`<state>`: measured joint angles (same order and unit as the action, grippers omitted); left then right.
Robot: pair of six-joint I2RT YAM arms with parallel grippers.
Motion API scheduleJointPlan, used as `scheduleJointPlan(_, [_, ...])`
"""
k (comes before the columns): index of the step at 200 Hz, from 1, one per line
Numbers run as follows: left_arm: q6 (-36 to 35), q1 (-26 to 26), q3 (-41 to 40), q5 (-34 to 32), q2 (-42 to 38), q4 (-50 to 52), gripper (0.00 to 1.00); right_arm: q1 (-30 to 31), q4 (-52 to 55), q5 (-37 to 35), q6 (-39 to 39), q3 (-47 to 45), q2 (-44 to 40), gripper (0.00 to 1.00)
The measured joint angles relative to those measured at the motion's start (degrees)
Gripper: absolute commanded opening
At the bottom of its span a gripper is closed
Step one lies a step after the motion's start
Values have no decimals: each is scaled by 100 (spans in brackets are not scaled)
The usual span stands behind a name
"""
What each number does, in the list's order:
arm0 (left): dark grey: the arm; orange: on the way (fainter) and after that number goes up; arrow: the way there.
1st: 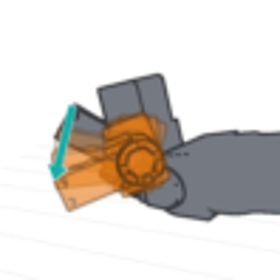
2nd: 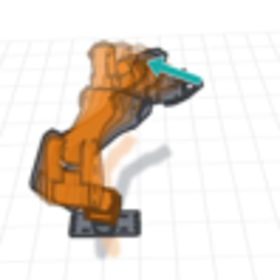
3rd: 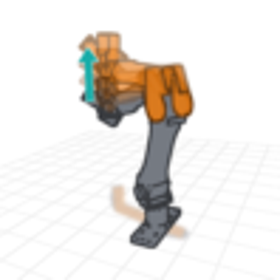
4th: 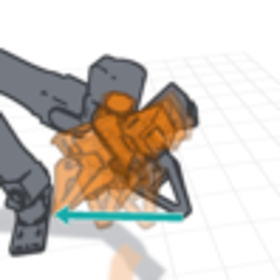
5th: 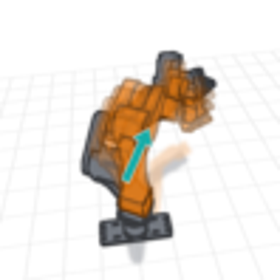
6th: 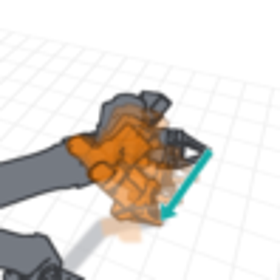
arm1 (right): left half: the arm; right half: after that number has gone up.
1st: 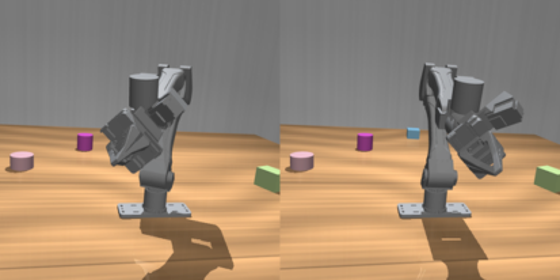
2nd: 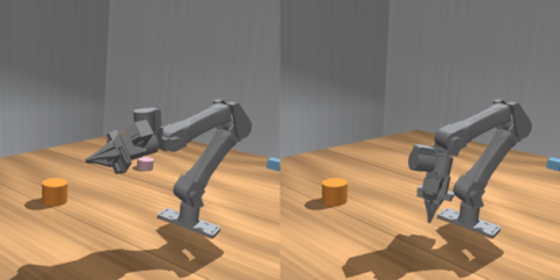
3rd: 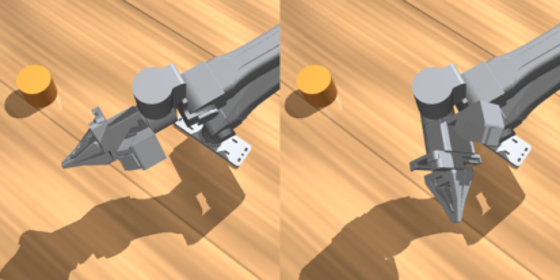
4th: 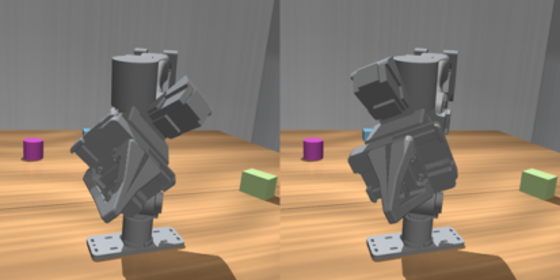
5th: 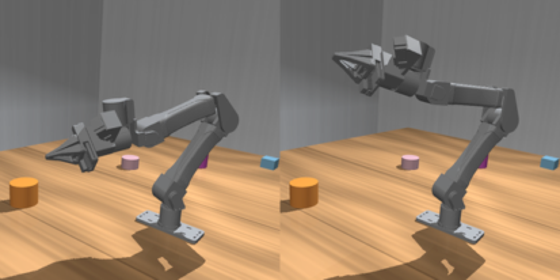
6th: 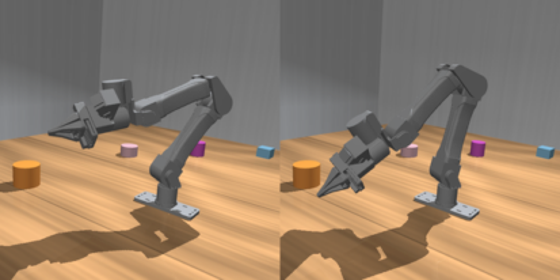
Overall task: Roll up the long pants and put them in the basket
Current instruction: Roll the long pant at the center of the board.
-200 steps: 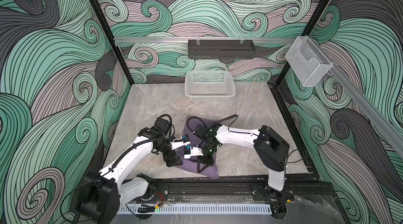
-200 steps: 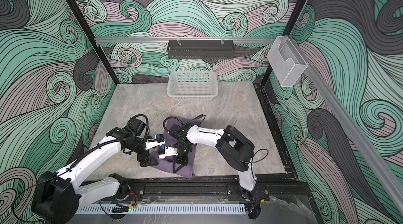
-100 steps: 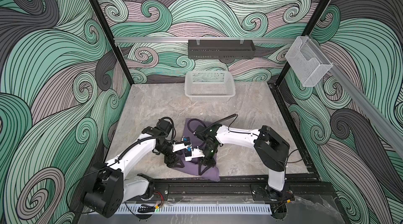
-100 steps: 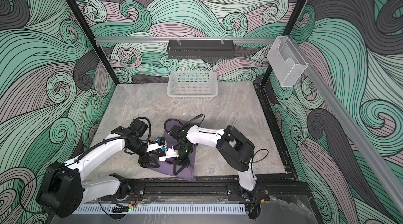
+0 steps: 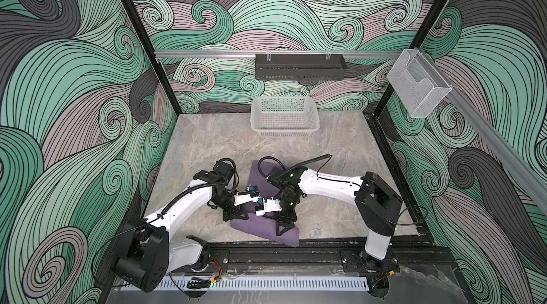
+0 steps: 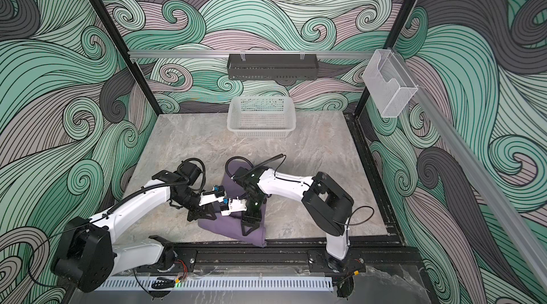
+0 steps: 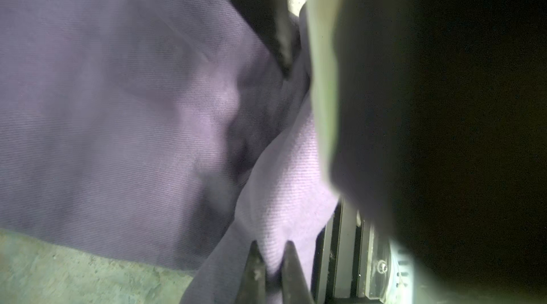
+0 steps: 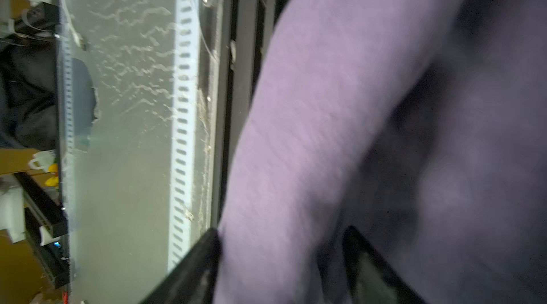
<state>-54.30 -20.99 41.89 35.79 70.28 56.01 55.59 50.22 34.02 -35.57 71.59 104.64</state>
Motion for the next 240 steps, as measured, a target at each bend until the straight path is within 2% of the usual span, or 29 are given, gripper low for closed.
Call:
scheduleJointPlan(28, [-444,-103,76,81,107,367,0,-352,-254,-514,542,-341,-533,99])
scheduleJointPlan(57, [-573,-166,92,-28,702,730,0,-466,-807,-1167,859,-389,-1318,99])
scheduleJointPlan(104, [-155,-177,363,-295,1569,678,0,704,-883,-2804,929,-417,-2953,99])
scheduleJointPlan(130, [236,-186,669,-358,1932,654,0,1722,-883,-3604,1169,-442,-3578,99])
scheduleJointPlan(154, [584,-190,1029,-411,2188,629,0,2793,-946,-4463,1552,-710,-3497,99])
scheduleJointPlan(191, [1010,-190,1585,-619,2833,750,0,4207,-1281,-5818,1930,-1296,-2767,99])
scheduleJointPlan(210, [1191,-190,1738,-761,3158,793,0,4435,-1488,-6124,2004,-1360,-2610,99])
scheduleJointPlan(240, [1412,-190,1860,-879,3593,883,0,4452,-1967,-6376,2065,-1478,-2514,99])
